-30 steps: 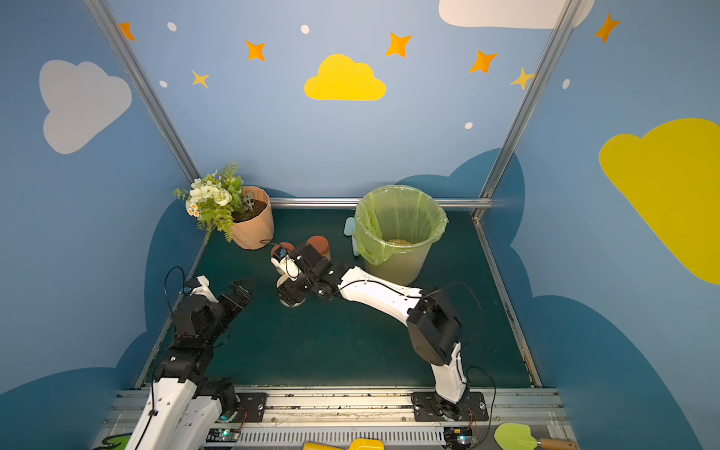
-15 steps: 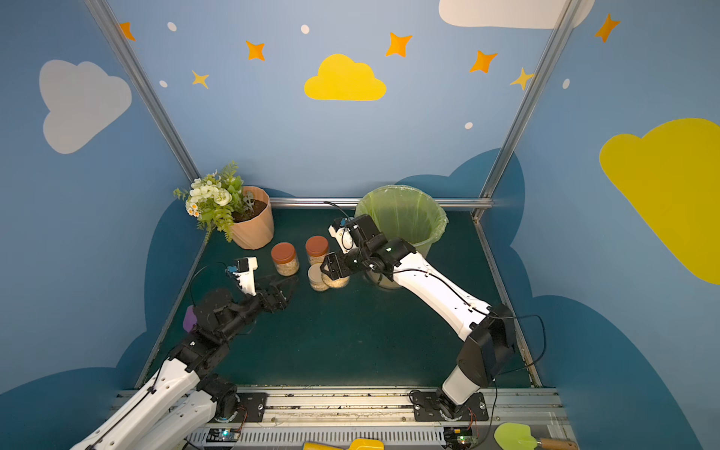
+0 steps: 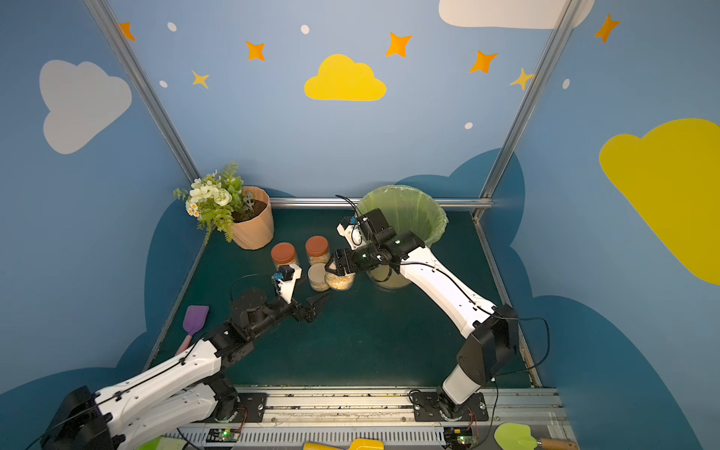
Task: Empty expired oatmeal from jars
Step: Pick up the jar from the center of the board.
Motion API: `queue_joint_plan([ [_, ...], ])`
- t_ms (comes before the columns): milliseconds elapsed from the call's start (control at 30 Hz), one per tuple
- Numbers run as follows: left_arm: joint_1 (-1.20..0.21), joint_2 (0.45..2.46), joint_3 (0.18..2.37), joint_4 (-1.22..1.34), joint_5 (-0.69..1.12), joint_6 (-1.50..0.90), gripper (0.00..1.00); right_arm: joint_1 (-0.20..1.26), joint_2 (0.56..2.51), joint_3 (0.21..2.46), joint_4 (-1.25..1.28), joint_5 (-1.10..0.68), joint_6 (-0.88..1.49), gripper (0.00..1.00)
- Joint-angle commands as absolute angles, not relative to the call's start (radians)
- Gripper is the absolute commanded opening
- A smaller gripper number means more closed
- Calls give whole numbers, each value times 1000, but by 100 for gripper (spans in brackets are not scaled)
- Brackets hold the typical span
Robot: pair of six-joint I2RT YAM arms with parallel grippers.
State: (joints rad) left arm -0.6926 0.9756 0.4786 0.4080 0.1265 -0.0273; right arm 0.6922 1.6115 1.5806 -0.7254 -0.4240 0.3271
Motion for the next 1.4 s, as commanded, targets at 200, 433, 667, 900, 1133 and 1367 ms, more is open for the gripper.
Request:
queue_joint_plan([
  [200,-697,1113,575,553,257,-5,100,728,1616,1619,-680,-480,318,42],
  [433,-696,1122,574,575,256,-14,100,741,1601,1608,-640,-483,311,42],
  [667,-697,1148,577,584,251,-9,100,748,1581,1593,-614,-483,309,42],
  [900,-697,1159,589,588,248,5,98,757,1569,1576,-600,-480,309,42],
  [1133,-697,1163,595,571,236,28,86,759,1566,1566,-592,-483,313,42],
  [1367,-697,1165,591,568,220,32,78,758,1562,1561,-583,-480,319,42],
])
